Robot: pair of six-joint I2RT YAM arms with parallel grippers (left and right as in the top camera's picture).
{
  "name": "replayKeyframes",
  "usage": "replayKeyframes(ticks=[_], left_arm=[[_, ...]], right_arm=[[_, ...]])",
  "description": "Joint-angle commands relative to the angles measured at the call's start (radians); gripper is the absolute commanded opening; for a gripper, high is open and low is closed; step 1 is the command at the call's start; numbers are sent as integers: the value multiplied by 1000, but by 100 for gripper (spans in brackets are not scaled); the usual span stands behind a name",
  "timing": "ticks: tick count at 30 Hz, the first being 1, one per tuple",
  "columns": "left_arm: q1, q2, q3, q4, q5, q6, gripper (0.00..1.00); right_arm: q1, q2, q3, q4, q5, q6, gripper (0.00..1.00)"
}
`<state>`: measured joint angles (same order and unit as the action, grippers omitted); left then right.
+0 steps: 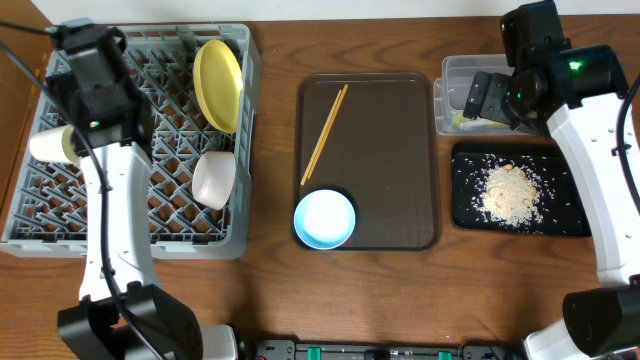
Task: Sort waste into correct bins and load items into the dishwasher
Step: 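Open the left gripper and release the white cup in the rack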
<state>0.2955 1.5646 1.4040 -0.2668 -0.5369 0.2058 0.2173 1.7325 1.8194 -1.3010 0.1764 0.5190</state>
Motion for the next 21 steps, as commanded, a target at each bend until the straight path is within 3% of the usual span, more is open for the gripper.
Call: replayKeyframes(ticks=[1, 4, 5, 6, 10, 11, 12, 17, 21], left_arm=[[84, 36, 5, -13, 36, -30, 56], [191, 45, 5, 6, 51, -113, 41], [214, 46, 5, 6, 84, -119, 40], [285, 51, 5, 4, 252, -130, 40], [438, 85, 5, 35, 626, -290, 38], [531, 120, 5, 82, 809, -377, 29], [570, 137, 5, 101, 878, -394, 26], [659, 193, 5, 106, 942, -395, 15], [661, 217, 5, 122, 981, -395, 12]], right_arm=[[-1, -10, 3, 0, 10, 7, 99], [-1, -10, 3, 0, 10, 7, 99], [-1, -10, 3, 0, 10, 8, 99], [-1, -10, 3, 0, 10, 7, 99], [-1, -10, 3, 0, 10, 7, 99], [-1, -10, 3, 0, 10, 7, 99], [-1, -10, 3, 0, 10, 8, 99], [-1, -10, 3, 0, 10, 8, 99], [-1, -10, 3, 0, 10, 7, 99]])
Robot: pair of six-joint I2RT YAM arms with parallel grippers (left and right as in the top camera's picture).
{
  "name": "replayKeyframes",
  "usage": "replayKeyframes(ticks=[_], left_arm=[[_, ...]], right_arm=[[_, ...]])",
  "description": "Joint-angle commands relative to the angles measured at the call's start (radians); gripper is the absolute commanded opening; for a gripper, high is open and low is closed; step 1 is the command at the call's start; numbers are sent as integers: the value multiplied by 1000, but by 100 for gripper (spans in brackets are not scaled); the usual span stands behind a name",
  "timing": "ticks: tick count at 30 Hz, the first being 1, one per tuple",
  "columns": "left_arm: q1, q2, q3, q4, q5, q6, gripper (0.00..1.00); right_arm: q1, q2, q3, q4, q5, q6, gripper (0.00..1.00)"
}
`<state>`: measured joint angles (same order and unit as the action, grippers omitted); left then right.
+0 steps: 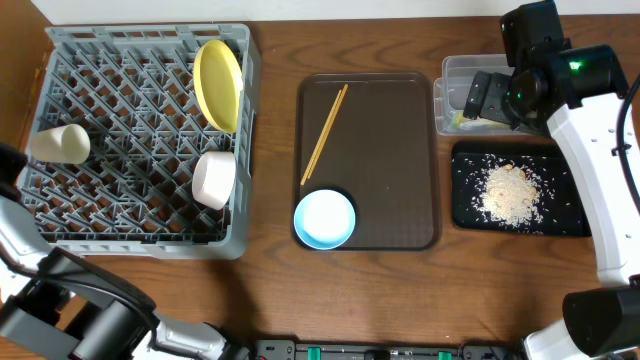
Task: Sort waste into correct bins and load items into the dishwasher
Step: 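Open the left gripper and release the white cup in the rack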
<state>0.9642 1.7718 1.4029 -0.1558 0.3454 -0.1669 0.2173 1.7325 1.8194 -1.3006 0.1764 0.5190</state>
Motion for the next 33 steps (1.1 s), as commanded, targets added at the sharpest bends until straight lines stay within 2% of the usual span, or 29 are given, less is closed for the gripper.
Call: replayKeyframes(ticks=[1, 7, 11, 20, 27, 33], left_arm=[[-10, 16, 6, 12, 114, -23, 11], [-19, 75, 6, -23, 186, -22, 10], [-19, 118, 6, -6, 341, -22, 8], [-19, 118, 6, -6, 385, -22, 8], [-19, 117, 6, 77, 537, -35, 8], [-19, 117, 6, 63, 497, -37, 8]], right_arm=[[-1, -10, 3, -1, 10, 7, 99], [-1, -10, 3, -1, 10, 7, 99], [-1, -10, 3, -1, 10, 7, 99], [-1, -10, 3, -1, 10, 7, 99], [-1, -10, 3, -1, 10, 7, 99], [-1, -10, 3, -1, 10, 8, 99]])
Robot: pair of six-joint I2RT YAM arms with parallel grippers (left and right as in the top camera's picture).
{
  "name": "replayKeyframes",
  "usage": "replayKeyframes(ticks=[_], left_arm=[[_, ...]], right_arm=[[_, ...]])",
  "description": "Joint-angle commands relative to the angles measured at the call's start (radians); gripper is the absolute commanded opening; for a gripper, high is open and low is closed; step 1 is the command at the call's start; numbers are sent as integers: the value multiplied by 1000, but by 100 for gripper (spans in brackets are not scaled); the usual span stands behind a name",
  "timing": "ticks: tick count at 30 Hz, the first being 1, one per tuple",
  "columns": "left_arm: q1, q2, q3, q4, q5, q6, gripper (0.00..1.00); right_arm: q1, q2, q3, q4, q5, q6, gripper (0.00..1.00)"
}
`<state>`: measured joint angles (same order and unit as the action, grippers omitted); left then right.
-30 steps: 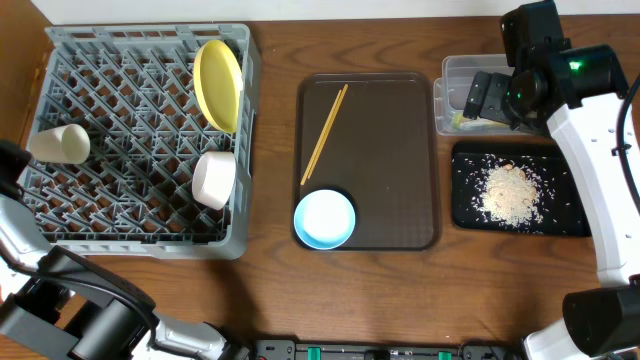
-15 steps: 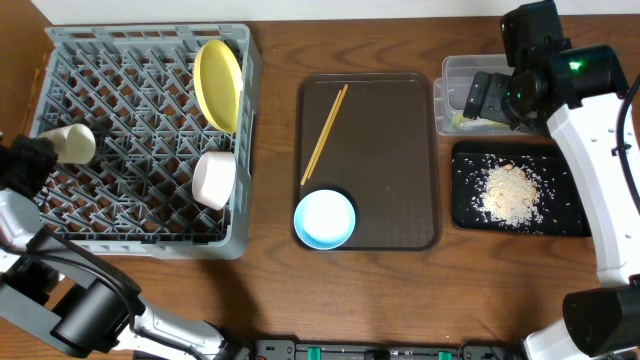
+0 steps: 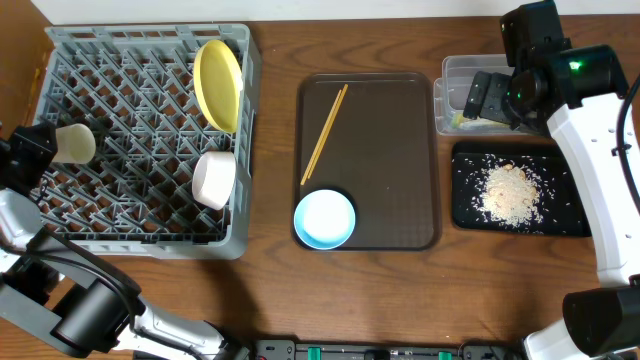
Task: Sort waste into correct bins and load items into the dishwasher
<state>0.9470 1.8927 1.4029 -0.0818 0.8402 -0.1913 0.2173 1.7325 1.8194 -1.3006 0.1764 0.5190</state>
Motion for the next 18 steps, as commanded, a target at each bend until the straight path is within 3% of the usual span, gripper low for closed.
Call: replayKeyframes(ticks=[1, 18], left_arm=[[-2, -3, 6, -39, -47, -12, 8], [-72, 23, 6, -93, -75, 26, 8]], right_arm=[[-1, -10, 3, -1, 10, 7, 99], [-1, -10, 3, -1, 10, 7, 99]])
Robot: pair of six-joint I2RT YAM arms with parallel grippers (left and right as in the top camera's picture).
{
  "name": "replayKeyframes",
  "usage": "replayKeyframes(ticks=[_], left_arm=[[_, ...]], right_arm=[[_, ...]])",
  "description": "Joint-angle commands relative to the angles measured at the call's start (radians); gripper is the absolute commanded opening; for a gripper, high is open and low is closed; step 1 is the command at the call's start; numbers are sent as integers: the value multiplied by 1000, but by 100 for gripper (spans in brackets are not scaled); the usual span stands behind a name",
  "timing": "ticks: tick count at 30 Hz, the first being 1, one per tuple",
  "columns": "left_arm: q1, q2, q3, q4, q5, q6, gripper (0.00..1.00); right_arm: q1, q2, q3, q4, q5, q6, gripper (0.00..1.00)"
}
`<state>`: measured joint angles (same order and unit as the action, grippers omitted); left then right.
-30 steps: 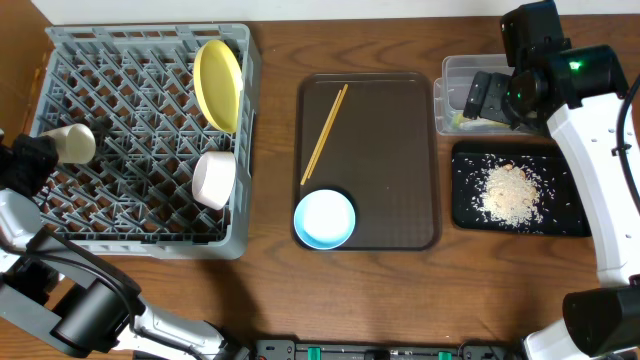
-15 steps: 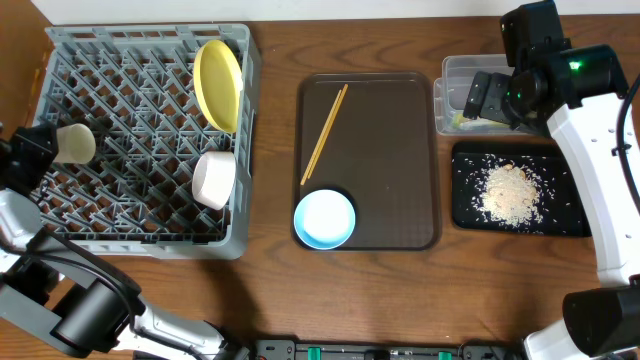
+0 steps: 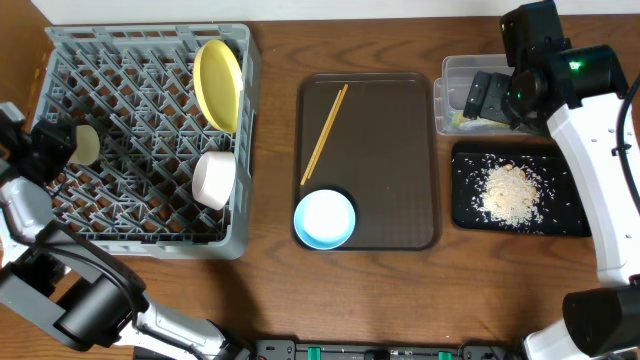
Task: Sort waste into correct bins and load items into the dishwasher
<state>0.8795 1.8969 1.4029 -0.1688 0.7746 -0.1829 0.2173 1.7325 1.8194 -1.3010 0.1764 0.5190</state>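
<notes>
Reaching in from the table's left edge, my left gripper [image 3: 62, 146] sits at the left side of the grey dish rack [image 3: 140, 243]. It looks shut on a cream cup [image 3: 90, 145], whose left part it covers. A yellow plate [image 3: 218, 82] stands upright in the rack and a white bowl [image 3: 213, 178] lies near its right wall. The brown tray [image 3: 400, 150] holds a blue bowl [image 3: 324, 219] and wooden chopsticks [image 3: 325, 133]. My right gripper [image 3: 478, 100] hangs over the clear bin [image 3: 455, 68]; its fingers are not clear enough to read.
A black tray [image 3: 565, 160] with a heap of rice [image 3: 510, 192] lies at the right, below the clear bin. Something yellowish [image 3: 459, 121] lies in that bin. The right arm's white link runs down the right edge.
The left gripper and the cream cup have shifted a little to the right, further into the rack, and the gripper now covers more of the cup. The right arm has not moved.
The left arm first stood over the rack's left part, with the cup lying at the rack's left edge. Then it was out at the table's edge, the cup lying free. Later its gripper was at the cup, and now both sit further right.
</notes>
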Motion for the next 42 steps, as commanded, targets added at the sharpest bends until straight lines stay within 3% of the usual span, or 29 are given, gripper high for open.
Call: replayKeyframes(ticks=[1, 6, 10, 24, 26, 30, 33, 42], left_arm=[[-4, 18, 6, -10, -10, 18, 8], [-4, 18, 5, -41, -10, 45, 8], [-4, 19, 5, -93, -93, 61, 8], [0, -58, 6, -52, -48, 65, 8], [3, -95, 6, -25, -90, 42, 8], [3, -166, 6, -10, -325, -15, 8], [3, -171, 6, -33, -434, -14, 13], [-7, -68, 6, -77, -434, -13, 9]], right_arm=[[-1, -10, 3, 0, 10, 7, 99], [-1, -10, 3, 0, 10, 7, 99], [-1, -10, 3, 0, 10, 7, 99], [-1, -10, 3, 0, 10, 7, 99], [-1, -10, 3, 0, 10, 7, 99], [-1, -10, 3, 0, 10, 7, 99], [-1, -10, 3, 0, 10, 8, 99], [-1, -10, 3, 0, 10, 7, 99]])
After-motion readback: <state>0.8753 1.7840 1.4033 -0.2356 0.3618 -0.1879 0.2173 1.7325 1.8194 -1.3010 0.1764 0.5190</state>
